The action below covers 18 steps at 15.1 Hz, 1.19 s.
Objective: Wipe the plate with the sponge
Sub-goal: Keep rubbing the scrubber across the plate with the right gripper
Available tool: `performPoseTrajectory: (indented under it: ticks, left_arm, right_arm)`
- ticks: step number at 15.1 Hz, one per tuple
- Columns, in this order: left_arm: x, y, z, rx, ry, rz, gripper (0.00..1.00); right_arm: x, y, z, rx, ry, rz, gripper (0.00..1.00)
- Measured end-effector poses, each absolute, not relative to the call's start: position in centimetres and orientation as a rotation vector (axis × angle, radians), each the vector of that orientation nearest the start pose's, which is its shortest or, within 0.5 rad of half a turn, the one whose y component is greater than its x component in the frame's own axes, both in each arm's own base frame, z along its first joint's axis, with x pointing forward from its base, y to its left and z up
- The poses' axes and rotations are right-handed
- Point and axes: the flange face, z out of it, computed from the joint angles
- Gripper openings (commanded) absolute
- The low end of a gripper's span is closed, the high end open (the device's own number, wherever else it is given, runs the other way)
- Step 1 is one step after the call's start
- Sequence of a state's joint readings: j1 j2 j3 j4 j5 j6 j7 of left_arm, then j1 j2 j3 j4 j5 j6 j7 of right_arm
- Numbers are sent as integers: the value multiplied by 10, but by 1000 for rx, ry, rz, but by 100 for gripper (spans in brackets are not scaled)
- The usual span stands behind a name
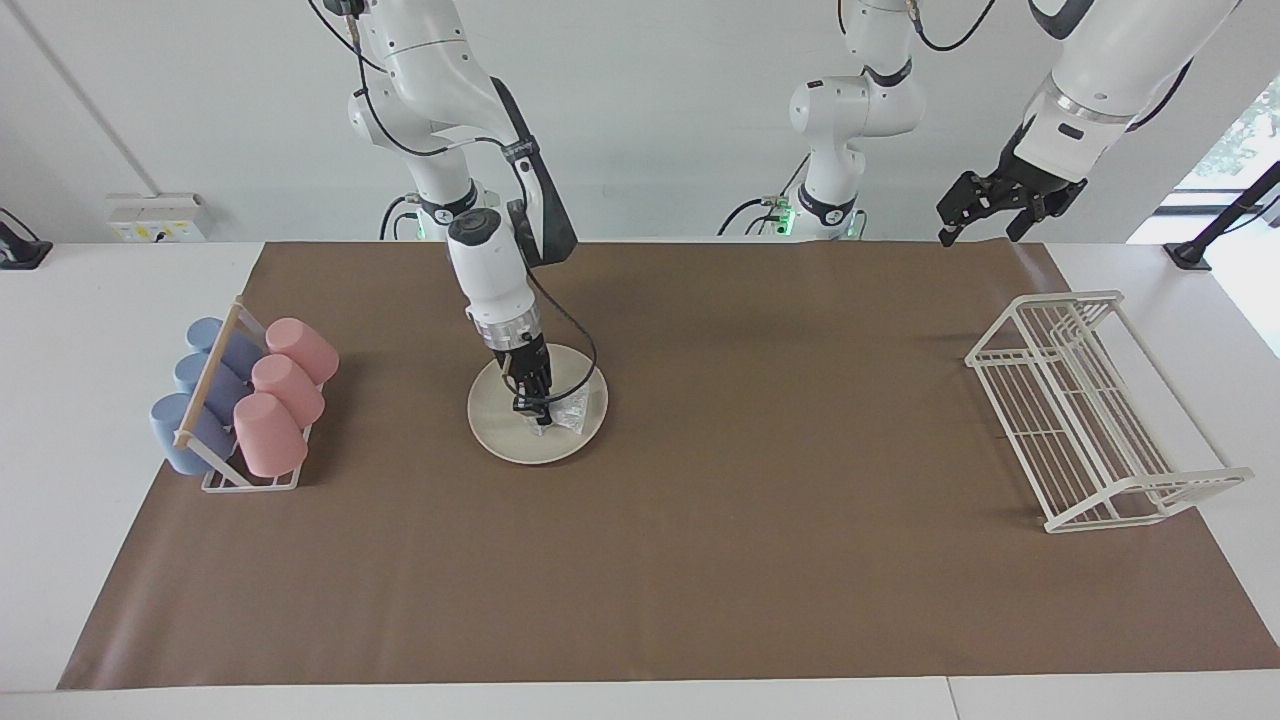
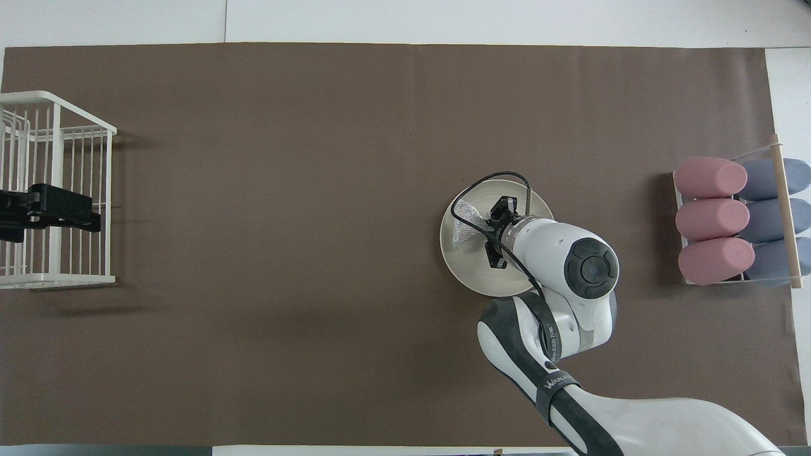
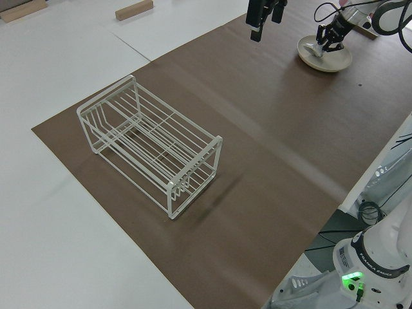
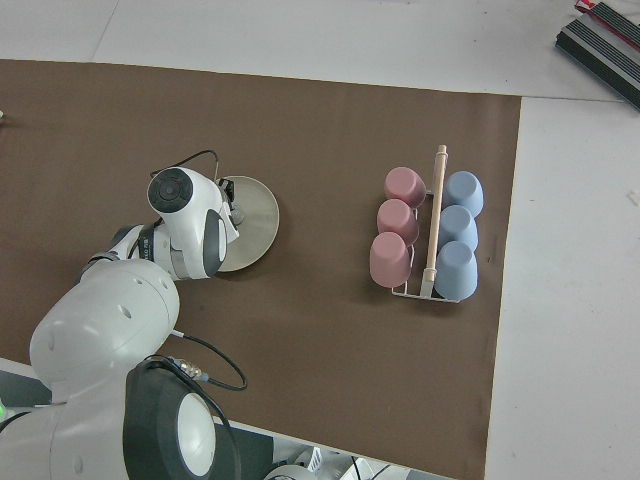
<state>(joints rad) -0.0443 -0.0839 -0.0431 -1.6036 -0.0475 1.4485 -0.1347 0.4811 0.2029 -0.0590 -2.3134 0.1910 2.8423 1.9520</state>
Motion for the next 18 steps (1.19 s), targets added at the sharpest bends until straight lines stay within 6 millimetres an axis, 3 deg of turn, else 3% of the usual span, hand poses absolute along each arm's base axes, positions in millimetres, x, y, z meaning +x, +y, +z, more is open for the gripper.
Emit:
performPoseTrajectory:
  ticks: [6, 10, 14, 18]
  left_arm:
    - [516, -52, 646, -3179, -79, 71, 100]
    - [516, -52, 647, -3179, -81, 68, 100]
    - [517, -52, 646, -3179, -81, 69, 100]
    - [519, -49, 645, -3183, -92, 43, 100]
  right_arm:
    - [500, 261, 288, -1849, 2101, -45, 0]
    - [500, 275, 291, -1919, 2145, 17, 0]
    - [518, 265, 313, -1980, 2248, 98, 0]
    - [523, 241, 359, -2008, 2280, 140, 0]
